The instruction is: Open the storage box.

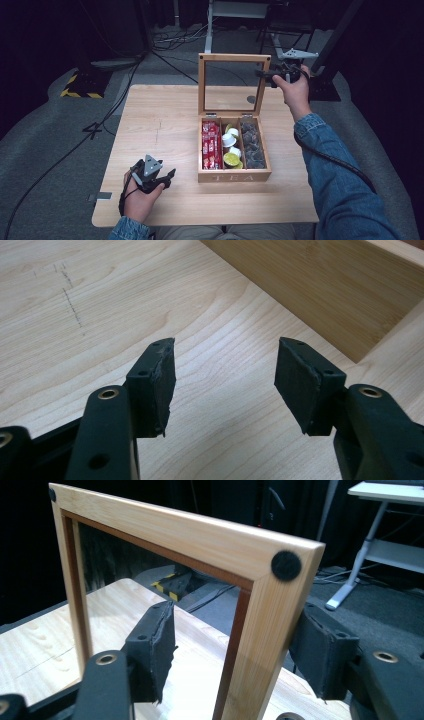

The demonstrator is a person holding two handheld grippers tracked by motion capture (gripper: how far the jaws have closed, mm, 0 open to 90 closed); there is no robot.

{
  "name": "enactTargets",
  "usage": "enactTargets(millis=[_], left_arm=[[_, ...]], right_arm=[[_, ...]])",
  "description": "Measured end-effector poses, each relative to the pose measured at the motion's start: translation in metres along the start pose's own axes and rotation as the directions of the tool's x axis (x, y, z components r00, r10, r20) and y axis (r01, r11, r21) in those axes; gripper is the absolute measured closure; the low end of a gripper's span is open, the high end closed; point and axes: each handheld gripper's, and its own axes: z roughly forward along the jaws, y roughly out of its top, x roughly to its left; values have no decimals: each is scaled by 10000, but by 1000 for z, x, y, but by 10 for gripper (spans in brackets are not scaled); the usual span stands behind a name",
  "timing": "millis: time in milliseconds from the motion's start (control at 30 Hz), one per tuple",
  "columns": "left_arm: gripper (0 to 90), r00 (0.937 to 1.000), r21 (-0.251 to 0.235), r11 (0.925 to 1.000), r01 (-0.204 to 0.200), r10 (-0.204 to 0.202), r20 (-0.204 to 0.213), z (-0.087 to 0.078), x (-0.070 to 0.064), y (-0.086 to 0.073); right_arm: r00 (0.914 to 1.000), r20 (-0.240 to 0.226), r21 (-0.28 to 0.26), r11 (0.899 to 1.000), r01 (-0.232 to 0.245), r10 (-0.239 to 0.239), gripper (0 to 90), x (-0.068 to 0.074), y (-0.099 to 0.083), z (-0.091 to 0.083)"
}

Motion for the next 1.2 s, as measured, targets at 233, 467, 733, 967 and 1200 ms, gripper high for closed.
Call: enactTargets(millis=[233, 467, 733, 967, 1200], left_arm=[[415, 10000, 110, 9999, 34, -34, 40, 1, 1, -1], [413, 10000, 158, 9999, 27, -28, 79, 2, 1, -1], [404, 9998, 242, 9996, 173, -176, 132, 4, 5, -1], [395, 9995, 301, 9993, 208, -216, 242, 7, 7, 1], [394, 9993, 262, 9994, 233, -240, 279, 11, 7, 5]], right_arm=[[9997, 125, 161, 9996, -223, 221, 362, -6, -6, 9], [9987, 150, 310, 9983, -502, 497, 330, -10, -11, 16], [9981, 374, 426, 9978, -503, 487, 301, -10, -11, 13], [9972, 421, 401, 9972, -628, 611, 274, -8, -10, 0], [9983, 245, 253, 9982, -535, 529, 258, 1, -8, -19]])
